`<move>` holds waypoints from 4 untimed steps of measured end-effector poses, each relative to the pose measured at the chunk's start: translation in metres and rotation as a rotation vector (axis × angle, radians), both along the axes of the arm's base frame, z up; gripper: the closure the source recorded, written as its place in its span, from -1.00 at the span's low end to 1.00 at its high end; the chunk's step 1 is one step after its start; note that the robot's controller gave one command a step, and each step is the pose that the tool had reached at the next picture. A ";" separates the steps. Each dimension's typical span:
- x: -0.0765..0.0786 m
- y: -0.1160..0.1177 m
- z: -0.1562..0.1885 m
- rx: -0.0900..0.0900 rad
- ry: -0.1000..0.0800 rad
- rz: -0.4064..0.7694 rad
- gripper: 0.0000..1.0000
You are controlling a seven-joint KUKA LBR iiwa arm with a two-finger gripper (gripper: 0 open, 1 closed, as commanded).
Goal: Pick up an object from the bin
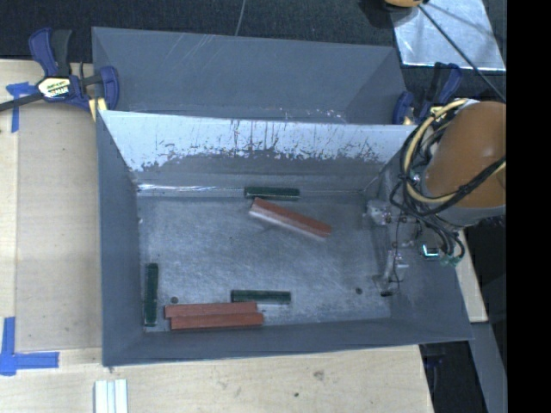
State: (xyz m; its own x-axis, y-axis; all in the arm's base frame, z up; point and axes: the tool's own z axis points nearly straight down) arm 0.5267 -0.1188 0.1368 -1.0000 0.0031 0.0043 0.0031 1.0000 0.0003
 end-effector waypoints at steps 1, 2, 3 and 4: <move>0.002 0.000 0.004 -0.001 -0.008 0.003 -1.00; 0.033 0.038 -0.028 -0.003 -0.014 -0.097 -1.00; 0.051 0.056 -0.032 0.002 -0.003 -0.018 -1.00; 0.066 0.070 -0.022 -0.001 -0.010 0.101 -1.00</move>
Offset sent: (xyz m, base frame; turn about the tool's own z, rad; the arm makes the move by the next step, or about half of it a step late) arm 0.0638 0.0868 -0.0668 0.1933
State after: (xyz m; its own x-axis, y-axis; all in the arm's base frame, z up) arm 0.5922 -0.0489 0.1145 -0.9952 -0.0981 -0.0055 -0.0981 0.9952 -0.0010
